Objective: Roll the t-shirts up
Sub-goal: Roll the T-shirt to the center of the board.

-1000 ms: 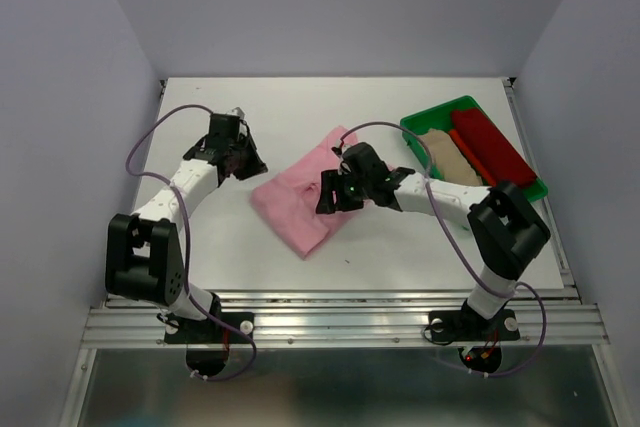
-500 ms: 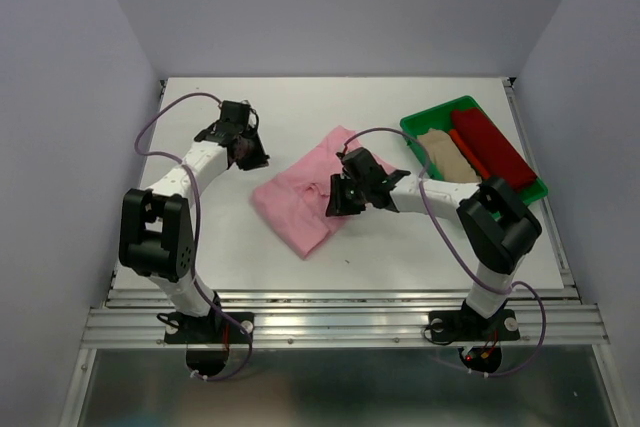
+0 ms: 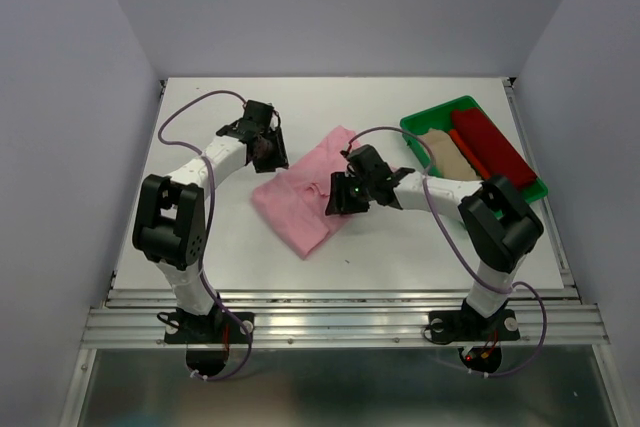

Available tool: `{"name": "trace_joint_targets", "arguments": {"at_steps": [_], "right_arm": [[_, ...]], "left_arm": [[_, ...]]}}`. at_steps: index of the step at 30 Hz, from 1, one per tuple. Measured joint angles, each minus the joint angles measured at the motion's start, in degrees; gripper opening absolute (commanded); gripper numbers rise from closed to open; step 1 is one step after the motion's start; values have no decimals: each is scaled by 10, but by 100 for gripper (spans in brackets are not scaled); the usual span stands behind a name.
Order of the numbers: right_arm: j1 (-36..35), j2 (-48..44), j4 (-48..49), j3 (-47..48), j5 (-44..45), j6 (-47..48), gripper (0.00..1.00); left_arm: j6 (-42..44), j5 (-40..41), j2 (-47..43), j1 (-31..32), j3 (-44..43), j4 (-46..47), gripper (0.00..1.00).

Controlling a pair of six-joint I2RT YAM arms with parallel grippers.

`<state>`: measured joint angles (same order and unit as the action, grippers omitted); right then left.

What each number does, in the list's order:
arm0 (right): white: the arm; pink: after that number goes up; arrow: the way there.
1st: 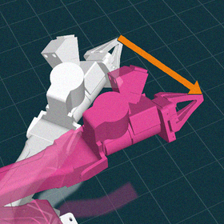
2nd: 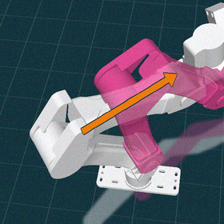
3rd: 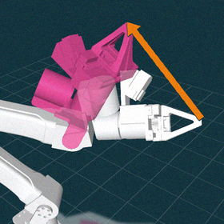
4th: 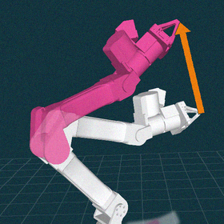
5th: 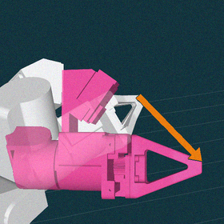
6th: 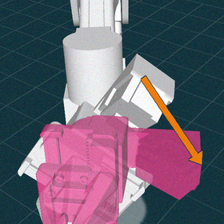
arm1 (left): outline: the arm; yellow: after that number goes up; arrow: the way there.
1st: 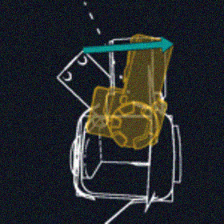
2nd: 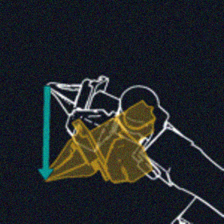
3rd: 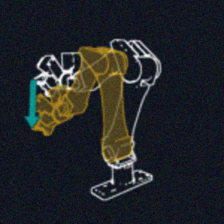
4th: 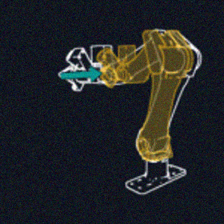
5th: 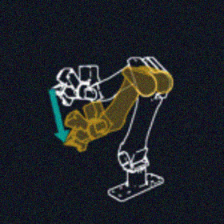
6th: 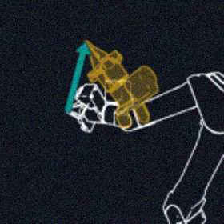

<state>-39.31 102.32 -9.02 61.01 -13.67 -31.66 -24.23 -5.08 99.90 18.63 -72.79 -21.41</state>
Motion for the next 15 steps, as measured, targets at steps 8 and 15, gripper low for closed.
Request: {"name": "trace_joint_targets", "arguments": {"at_steps": [8, 15], "right_arm": [[-7, -9, 3, -18, 9, -6, 39], [31, -60, -5, -56, 70, -14, 24]], "left_arm": [[1, 26, 0, 0, 0, -7, 50], [2, 31, 0, 0, -2, -8, 32]]}}
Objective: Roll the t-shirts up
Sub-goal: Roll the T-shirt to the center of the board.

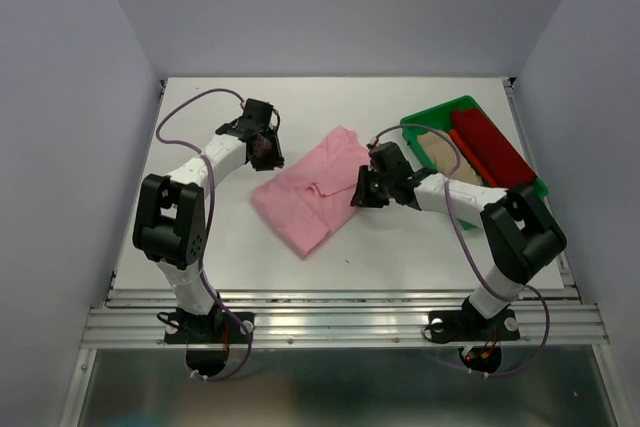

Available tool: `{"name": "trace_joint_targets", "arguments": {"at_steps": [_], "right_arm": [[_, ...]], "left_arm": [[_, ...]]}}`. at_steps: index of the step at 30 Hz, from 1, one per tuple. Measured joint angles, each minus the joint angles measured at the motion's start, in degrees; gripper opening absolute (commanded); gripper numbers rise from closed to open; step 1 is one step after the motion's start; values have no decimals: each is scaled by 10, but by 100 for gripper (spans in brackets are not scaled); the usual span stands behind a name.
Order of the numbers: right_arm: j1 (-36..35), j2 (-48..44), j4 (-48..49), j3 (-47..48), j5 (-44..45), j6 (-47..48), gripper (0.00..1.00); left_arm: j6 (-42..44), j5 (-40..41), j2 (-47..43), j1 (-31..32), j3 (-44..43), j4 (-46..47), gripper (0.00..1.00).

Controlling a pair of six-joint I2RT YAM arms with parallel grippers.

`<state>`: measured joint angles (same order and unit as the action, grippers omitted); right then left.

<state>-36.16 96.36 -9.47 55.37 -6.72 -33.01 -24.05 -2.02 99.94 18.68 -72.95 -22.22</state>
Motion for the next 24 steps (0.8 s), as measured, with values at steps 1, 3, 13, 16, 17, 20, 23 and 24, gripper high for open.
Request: {"name": "trace_joint_targets", "arguments": {"at_steps": [1, 3, 13, 16, 17, 20, 23, 24], "right_arm": [[16, -7, -2, 0, 6, 0, 23], [45, -15, 0, 2, 18, 2, 20], [115, 47, -20, 41, 58, 4, 17], [115, 72, -28, 70, 71, 9, 16], [115, 86, -30, 83, 75, 13, 16], [115, 114, -30, 115, 80, 19, 16], [115, 143, -35, 154, 85, 28, 16], [115, 154, -35, 170, 85, 31, 17]], "left_arm": [[0, -1, 1, 0, -4, -3, 15], [2, -4, 5, 2, -19, -8, 0], [6, -47, 108, 57, -116, 26, 0], [6, -59, 149, 60, -117, 28, 0], [6, -61, 162, 59, -117, 27, 0], [4, -64, 183, 56, -117, 27, 0], [4, -64, 183, 56, -113, 36, 0], [1, -64, 182, 55, -108, 42, 0]]}}
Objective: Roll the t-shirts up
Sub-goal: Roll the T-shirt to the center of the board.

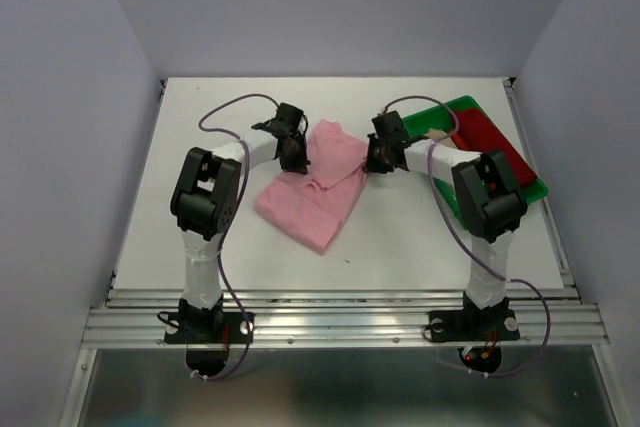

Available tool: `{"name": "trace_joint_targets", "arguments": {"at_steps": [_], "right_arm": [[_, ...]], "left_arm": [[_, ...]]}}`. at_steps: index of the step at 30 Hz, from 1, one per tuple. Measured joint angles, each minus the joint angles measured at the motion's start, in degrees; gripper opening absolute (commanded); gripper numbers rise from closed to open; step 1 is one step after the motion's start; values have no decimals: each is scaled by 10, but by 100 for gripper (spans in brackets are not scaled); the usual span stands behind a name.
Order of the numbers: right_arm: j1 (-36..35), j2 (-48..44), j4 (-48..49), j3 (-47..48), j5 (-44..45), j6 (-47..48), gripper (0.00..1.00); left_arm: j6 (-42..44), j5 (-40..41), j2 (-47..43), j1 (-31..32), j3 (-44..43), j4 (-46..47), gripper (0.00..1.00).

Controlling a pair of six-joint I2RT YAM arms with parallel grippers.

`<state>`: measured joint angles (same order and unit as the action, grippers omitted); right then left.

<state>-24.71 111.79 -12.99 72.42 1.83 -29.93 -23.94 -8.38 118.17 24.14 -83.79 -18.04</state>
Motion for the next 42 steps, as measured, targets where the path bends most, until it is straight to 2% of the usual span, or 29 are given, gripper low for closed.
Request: {"name": "trace_joint_targets", "arguments": {"at_steps": [9, 14, 15, 18, 19, 21, 22, 24, 26, 33, 42], "right_arm": [[0, 153, -14, 227, 21, 66, 24], [0, 155, -34, 255, 9, 95, 33], [0, 147, -36, 251, 6, 99, 35], [0, 96, -36, 210, -16, 103, 42], [0, 72, -38, 190, -26, 104, 45], [0, 34, -36, 158, -42, 105, 48], [0, 3, -33, 135, -54, 105, 52], [0, -46, -33, 96, -70, 106, 54], [-3, -82, -29, 61, -81, 104, 59], [-20, -120, -33, -27, -104, 103, 59], [-42, -118, -40, -59, -131, 105, 56]], "left_arm": [[-8, 26, -26, -18, 23, -3, 0], [-6, 56, -47, -26, -3, -33, 0], [-6, 62, -56, -27, -7, -35, 2], [-5, 77, -100, -29, -10, -43, 16], [-6, 81, -116, -29, -10, -45, 26], [-4, 85, -151, -29, -5, -42, 35], [-3, 85, -170, -29, 4, -37, 43], [-2, 84, -203, -29, 26, -36, 48], [-2, 85, -241, -29, 64, -29, 49], [6, 65, -268, -35, 181, -20, 49], [16, 45, -229, -37, 197, -7, 45]]}}
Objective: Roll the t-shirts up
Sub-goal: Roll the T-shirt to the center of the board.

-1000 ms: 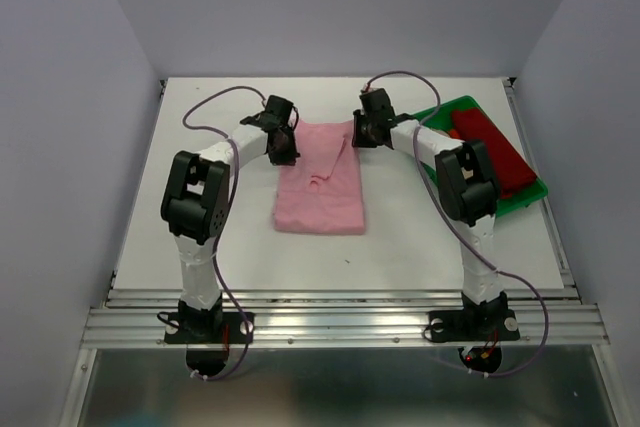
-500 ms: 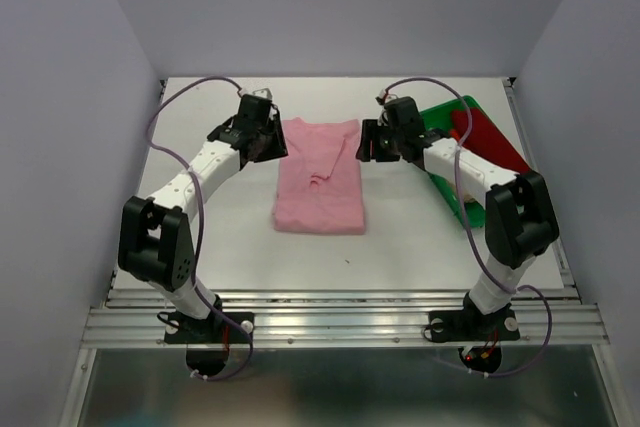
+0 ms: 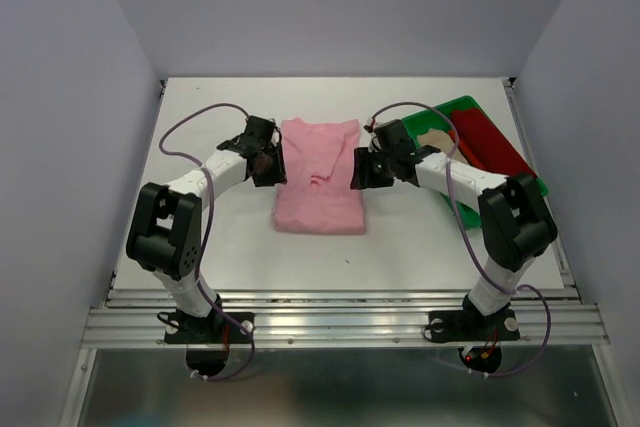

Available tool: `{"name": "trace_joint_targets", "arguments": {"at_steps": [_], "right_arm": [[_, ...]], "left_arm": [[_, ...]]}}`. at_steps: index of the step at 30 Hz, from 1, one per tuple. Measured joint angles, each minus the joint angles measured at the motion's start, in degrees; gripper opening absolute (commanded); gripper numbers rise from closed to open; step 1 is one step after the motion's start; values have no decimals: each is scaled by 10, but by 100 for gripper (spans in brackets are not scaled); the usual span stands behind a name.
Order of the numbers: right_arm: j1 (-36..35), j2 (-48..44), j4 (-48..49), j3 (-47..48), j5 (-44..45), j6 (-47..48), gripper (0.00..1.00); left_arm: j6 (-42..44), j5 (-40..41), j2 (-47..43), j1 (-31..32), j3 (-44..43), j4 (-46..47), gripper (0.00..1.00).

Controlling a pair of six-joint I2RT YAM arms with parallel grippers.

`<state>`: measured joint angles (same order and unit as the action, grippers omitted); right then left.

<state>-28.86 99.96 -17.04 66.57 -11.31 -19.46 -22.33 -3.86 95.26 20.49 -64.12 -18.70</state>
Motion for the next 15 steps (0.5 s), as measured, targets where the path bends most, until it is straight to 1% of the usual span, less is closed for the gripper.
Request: {"name": "trace_joint_targets", "arguments": {"at_steps": [15], "right_arm": [[-14, 36, 4, 0, -36, 0, 48]], "left_arm": [[0, -5, 14, -1, 30, 15, 45]]}}
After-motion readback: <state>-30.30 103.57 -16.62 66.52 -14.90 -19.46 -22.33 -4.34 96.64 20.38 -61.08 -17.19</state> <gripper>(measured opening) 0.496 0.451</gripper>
